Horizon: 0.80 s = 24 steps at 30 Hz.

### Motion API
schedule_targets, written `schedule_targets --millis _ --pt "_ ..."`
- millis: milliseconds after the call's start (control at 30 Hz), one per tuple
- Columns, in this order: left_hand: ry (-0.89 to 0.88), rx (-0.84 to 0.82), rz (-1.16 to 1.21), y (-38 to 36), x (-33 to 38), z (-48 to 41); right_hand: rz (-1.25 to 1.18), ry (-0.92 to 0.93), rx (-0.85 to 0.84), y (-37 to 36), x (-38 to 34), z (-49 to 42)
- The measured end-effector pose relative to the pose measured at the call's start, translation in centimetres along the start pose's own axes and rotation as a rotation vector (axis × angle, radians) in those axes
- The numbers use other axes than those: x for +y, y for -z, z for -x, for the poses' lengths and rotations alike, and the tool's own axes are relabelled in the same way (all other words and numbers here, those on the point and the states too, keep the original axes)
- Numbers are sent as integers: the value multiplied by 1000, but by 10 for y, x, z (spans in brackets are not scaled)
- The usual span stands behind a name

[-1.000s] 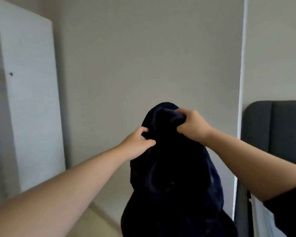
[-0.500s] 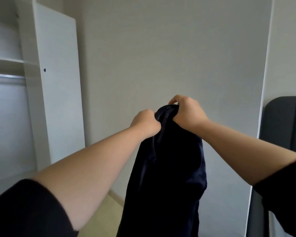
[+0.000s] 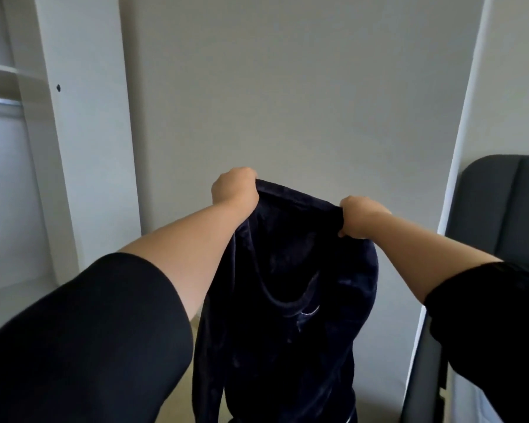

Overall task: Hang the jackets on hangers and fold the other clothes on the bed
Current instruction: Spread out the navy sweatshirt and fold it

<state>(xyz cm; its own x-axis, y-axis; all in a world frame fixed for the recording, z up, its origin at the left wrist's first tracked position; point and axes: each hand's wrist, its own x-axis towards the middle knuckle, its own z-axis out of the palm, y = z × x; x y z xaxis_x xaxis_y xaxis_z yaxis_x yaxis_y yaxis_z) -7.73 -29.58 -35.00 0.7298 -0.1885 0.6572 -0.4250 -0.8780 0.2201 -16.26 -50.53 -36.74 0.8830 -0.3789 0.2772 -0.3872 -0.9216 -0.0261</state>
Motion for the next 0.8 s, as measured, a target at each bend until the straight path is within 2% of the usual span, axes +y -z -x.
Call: schedule_targets --millis 67,133,300,367,433,500,567,633,700,800 --pt "29 -3 -15 -11 -5 -1 30 -33 -7 -5 8 0" --pt "71 -13 -30 -23 -14 -4 -28 -81 77 -7 17 0" --pt "169 -103 -47 -50 -34 -2 -414 -301 330 -2 33 -2" --pt "269 -154 43 -59 -38 2 -507 -257 393 -2 37 -2" --pt "392 -248 256 -66 -37 3 -626 -162 338 -5 40 2" --pt "458 -324 472 -72 -31 3 -757 -108 189 -10 45 5" --pt "464 -343 506 -74 -27 3 -870 -116 24 -15 50 9" --pt "420 -311 447 -74 -24 -1 -849 -79 -46 -17 58 10" --pt "354 -267 381 -74 -23 -6 -660 -39 -66 -16 63 10" --pt "209 -201 153 -70 -15 -2 -421 -100 99 -18 68 7"
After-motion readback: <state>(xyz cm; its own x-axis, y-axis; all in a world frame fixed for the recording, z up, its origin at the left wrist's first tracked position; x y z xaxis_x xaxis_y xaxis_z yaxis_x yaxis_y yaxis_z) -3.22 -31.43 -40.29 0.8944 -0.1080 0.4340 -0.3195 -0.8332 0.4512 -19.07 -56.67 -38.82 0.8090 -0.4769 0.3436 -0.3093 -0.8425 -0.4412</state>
